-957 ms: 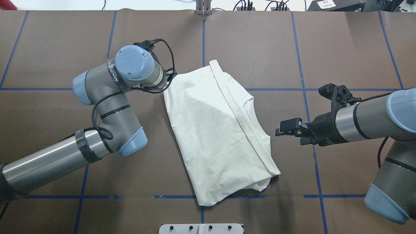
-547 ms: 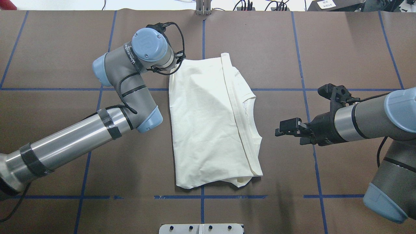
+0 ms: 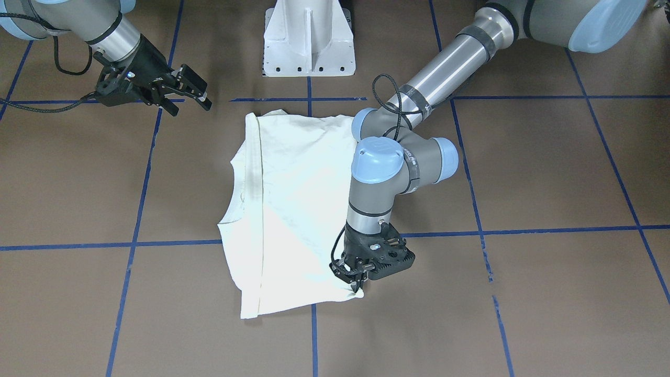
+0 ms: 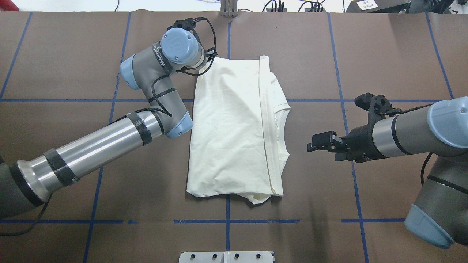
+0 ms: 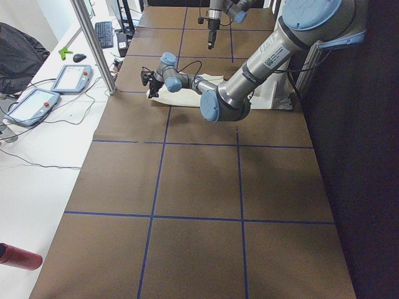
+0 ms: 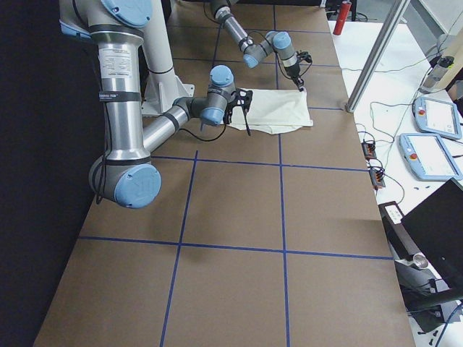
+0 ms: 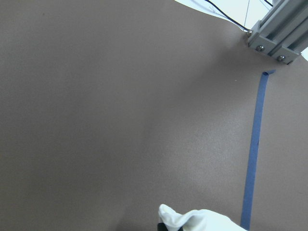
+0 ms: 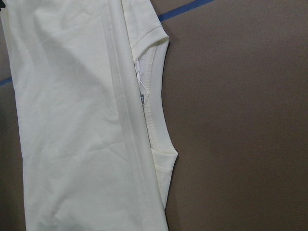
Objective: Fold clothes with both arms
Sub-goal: 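Lift the left gripper away while the right gripper moves to the shirt's side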
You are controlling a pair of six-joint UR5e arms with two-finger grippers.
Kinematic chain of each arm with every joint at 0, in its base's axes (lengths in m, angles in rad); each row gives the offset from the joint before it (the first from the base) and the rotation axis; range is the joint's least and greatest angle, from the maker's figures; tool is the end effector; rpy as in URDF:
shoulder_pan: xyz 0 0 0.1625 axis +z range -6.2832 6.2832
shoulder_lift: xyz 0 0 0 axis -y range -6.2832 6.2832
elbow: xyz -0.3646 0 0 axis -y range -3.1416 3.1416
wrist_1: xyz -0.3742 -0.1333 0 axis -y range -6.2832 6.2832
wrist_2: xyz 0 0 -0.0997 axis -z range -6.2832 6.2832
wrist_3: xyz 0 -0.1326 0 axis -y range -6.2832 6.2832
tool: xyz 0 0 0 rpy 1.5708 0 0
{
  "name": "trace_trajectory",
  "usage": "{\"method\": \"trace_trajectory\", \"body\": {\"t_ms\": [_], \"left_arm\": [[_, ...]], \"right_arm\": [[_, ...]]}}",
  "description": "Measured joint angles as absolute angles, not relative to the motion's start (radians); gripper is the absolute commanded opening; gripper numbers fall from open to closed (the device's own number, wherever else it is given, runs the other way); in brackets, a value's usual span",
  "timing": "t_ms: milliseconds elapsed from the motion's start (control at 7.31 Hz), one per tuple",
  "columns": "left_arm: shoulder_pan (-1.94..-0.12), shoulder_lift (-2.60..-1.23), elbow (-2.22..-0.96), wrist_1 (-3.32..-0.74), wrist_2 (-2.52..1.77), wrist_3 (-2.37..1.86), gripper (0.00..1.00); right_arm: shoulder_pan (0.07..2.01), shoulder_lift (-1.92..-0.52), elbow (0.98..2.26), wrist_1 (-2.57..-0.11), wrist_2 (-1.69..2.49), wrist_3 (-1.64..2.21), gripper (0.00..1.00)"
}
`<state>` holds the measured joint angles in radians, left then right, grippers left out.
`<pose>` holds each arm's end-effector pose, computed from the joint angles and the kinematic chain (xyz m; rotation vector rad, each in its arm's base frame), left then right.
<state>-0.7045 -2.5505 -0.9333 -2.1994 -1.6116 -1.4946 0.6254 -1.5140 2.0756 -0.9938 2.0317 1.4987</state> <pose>0.5426 -0.6291 0.2326 0.3395 0.9251 -0.5577 -0.3513 -0.3454 0.2864 -0.0031 -1.1891 0.2245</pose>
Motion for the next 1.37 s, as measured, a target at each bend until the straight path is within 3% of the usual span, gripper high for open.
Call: {"method": "trace_trajectory", "body": {"t_ms": [547,684,957,1367], "left_arm": [[-0.774,-2.520,-0.959,-2.190,-1.663,-1.416,1.00],[-0.790,-2.474,-1.033,-2.187,-1.744,-1.411,1.00],[-0.801,-2.297,-1.308,-2.129,-1.849,-1.406,1.00],[-0.780,-2.176,-1.667,-1.884,-1.884,-1.401,1.00]], "right_arm": [[0.616,-1.481,2.038,-0.999,2.012,1.499,1.00],[0.600,-1.469,2.025,-1.005,1.993,1.498,1.00],[0.544,-1.438,1.999,-1.074,1.910,1.478,1.00],[0.405,-1.247,1.979,-1.447,1.766,1.392,1.00]]}}
